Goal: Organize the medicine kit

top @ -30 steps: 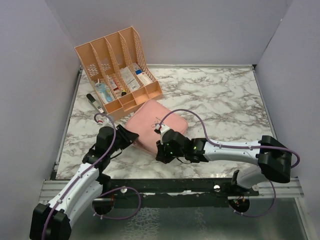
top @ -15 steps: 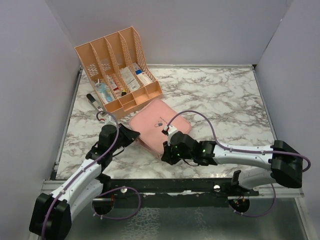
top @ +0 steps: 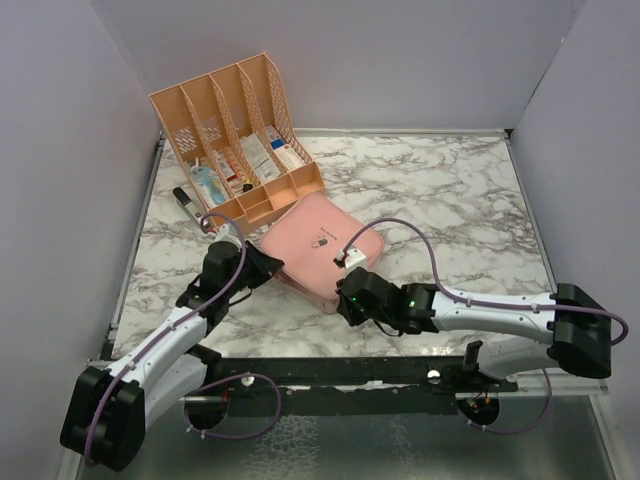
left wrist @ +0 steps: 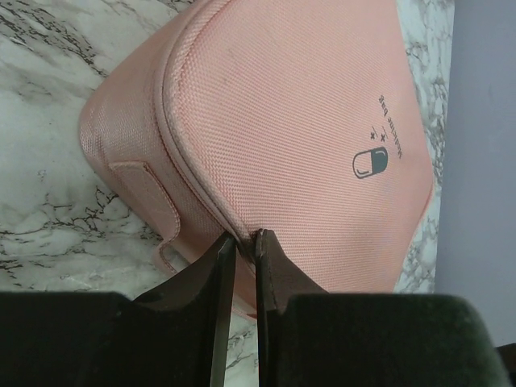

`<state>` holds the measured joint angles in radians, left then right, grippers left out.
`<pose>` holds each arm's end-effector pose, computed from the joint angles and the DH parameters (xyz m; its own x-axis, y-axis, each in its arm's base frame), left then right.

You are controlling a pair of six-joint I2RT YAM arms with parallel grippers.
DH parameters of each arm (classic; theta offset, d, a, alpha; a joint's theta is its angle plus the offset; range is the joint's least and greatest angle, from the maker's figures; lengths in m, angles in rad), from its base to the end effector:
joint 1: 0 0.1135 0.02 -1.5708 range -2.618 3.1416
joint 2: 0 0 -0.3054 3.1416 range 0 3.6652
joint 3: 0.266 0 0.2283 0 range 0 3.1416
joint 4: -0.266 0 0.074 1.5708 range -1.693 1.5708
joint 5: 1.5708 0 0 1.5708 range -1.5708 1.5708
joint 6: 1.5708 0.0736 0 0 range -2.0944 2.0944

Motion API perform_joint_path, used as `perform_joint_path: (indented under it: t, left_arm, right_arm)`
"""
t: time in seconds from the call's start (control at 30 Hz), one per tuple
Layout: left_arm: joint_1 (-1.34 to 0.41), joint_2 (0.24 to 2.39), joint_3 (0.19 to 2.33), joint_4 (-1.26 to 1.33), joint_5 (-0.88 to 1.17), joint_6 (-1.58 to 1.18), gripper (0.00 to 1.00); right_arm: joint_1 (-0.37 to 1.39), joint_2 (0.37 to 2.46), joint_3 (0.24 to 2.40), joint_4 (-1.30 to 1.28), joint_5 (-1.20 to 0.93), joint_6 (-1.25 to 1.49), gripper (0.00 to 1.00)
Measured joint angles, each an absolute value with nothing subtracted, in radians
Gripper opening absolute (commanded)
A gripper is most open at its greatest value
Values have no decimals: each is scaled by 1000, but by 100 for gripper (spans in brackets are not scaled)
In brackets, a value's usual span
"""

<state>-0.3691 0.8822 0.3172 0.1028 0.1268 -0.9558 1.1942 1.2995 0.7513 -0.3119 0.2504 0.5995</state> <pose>0.1605 -0.0721 0.2165 -0.6185 -0.6295 -0.4704 -0.0723 0.6416 -0.7636 0.1097 0.2278 0.2340 -0.7049 -0.2960 -0.6446 -0.5375 0.8159 0.2130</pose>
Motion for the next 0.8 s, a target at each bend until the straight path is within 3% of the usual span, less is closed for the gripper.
perform_joint_path:
  t: [0.6,0.7,0.8]
  left_arm:
    - [-373,923,355,91,141,-900,0]
    - [-372,924,362,84,151,-895,27]
    - [-364,928,366,80,171,-881,46]
  right_arm:
    - [1197,1275,785,-461,481,719,1]
    - [1197,1275,786,-464,486,717,1]
    - [1196,1278,787,-454,476,686,1]
